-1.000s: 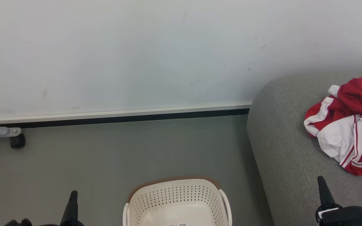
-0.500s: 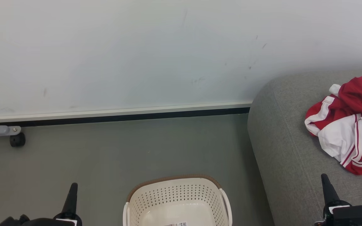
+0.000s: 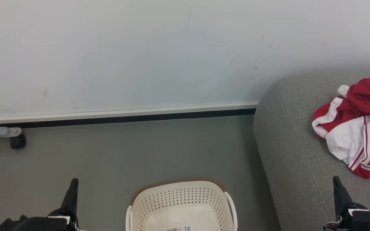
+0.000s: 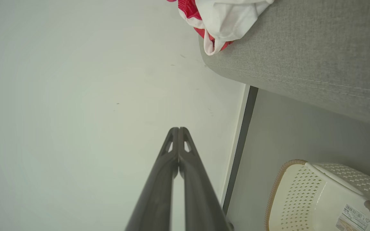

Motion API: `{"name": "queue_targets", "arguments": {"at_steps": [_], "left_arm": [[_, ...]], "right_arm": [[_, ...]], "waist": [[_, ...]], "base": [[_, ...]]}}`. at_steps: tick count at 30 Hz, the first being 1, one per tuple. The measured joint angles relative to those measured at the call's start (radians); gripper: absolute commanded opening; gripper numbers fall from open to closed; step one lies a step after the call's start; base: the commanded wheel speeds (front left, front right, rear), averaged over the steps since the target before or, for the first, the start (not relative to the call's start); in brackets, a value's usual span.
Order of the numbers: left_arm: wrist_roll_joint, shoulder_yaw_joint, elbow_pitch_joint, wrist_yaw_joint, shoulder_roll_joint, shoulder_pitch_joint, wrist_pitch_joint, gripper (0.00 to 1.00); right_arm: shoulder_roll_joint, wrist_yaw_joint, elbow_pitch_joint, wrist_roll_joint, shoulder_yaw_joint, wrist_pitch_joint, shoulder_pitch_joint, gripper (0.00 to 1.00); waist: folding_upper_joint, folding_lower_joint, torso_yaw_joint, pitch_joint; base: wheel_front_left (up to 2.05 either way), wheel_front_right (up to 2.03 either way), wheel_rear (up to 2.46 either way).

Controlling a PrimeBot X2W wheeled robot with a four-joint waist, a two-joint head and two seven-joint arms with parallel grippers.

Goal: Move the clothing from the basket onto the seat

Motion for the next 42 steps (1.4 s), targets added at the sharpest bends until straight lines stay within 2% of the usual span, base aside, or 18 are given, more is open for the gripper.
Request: {"name": "queue_targets", "arguments": {"at_steps": [8, 42], "left_arm": [[-0.074, 0.012, 0.012, -0.010, -0.008, -0.020, 0.019, 0.00], [-0.075, 0.013, 0.013, -0.016, -0.008, -0.020, 0.019, 0.00]], "right_arm": [[0.009, 0.014, 0.009, 0.064, -0.023, 0.018, -0.018, 0.00], [0.010, 0.014, 0.010, 0.064, -0.023, 0.018, -0.018, 0.00]], "waist": [[0.0000, 0.0000, 0.000, 0.002], [0.0000, 0.0000, 0.000, 0.002]], "base": [[0.00, 0.00, 0.00], [0.00, 0.00, 0.00]]}}
